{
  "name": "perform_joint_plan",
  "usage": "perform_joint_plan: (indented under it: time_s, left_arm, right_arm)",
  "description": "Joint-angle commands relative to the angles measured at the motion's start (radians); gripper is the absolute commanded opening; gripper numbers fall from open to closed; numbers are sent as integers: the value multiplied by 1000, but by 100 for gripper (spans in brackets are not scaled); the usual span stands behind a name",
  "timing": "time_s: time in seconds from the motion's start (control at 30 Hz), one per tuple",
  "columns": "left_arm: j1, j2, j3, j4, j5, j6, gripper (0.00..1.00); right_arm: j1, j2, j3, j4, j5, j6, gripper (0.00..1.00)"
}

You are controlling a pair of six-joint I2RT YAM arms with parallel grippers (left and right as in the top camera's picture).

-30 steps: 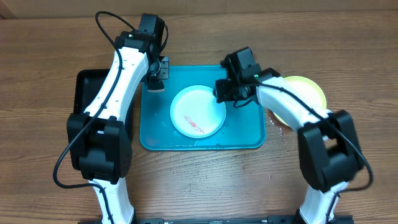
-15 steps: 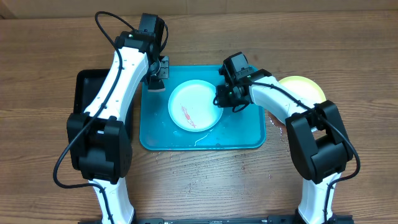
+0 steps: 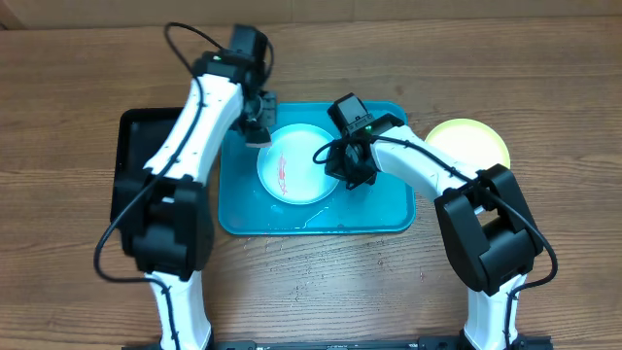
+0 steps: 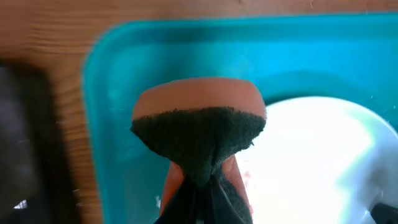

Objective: Clean dirty plates on tray and stack at the side
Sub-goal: 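Drag the light-blue plate to the tray center and grip its rim with the right gripper, then scrub the light-blue plate with the sponge in the left gripper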

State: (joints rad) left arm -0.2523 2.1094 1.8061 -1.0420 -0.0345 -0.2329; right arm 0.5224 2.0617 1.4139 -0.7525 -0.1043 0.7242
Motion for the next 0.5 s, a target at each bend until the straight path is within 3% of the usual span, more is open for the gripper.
perform_joint_plan:
  time_s: [0.0,0.17,0.37,0.47]
  left_arm:
    - [-49,74,8,0,34,42,4]
    - [-91,145,8,-10,98,158,4]
    - [-118,194,8,-90,121,214,4]
    - [-121,202,8,-170,291,420,4]
  right_arm:
    - [-6,11,-8,-6,36,34,4]
    - [-34,11,-8,-2,28,1,4]
    - [-60,11,-8,13,21,-18,4]
    - [-81,11,-8,13,9,-26,4]
